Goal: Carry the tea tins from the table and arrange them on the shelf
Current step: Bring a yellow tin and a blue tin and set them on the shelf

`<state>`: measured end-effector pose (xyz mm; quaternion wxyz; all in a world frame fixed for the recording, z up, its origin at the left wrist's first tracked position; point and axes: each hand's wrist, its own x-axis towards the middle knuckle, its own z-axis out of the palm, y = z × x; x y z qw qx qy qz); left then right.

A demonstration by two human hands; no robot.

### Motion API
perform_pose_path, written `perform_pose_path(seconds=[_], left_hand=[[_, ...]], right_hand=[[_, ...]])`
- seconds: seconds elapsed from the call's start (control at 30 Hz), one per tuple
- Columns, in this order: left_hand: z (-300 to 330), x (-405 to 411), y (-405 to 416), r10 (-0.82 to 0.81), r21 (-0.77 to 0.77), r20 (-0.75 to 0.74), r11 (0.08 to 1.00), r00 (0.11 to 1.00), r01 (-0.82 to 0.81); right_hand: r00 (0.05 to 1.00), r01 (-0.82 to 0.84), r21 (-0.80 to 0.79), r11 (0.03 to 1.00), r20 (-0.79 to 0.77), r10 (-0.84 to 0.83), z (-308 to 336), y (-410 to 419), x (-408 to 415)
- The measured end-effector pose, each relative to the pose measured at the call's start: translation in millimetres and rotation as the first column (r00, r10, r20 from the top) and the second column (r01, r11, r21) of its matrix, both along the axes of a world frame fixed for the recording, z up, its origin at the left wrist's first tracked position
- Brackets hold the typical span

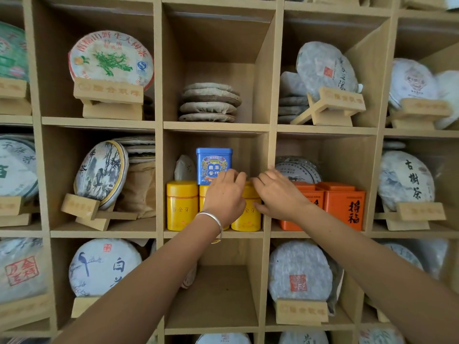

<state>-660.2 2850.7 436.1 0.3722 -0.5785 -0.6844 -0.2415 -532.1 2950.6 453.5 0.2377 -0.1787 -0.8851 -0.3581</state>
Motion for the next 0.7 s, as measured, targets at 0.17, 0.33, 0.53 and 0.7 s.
perform_pose_path(seconds=[0.17, 0.33, 0.53, 0.7], left_hand=[[10.3, 11.2, -3.9, -0.064, 0.051, -0.035, 0.997, 0.997, 0.066], [4.0, 28.6, -11.0, -0.137, -0.019, -0.049, 0.99, 0.989, 0.137], [-36.2, 80.3, -1.3, -0.31, -0.155, -0.005, 0.94, 0.951, 0.305], [-86.8, 102.3, -7.5, -0.31, -0.246, 0.086, 0.914, 0.947, 0.322]], right_hand=[[1.0, -0.027, -0.011, 1.0, -0.017, 0.027, 3.0, -15.4, 15.3], [0.997, 0.08, -0.037, 0.996, -0.021, -0.081, -0.9, -34.0, 42.6], [0.946, 0.323, -0.151, 0.934, 0.026, -0.323, -38.4, -62.7, 120.7], [0.859, 0.511, -0.263, 0.819, 0.115, -0.499, -73.7, -88.7, 192.7]])
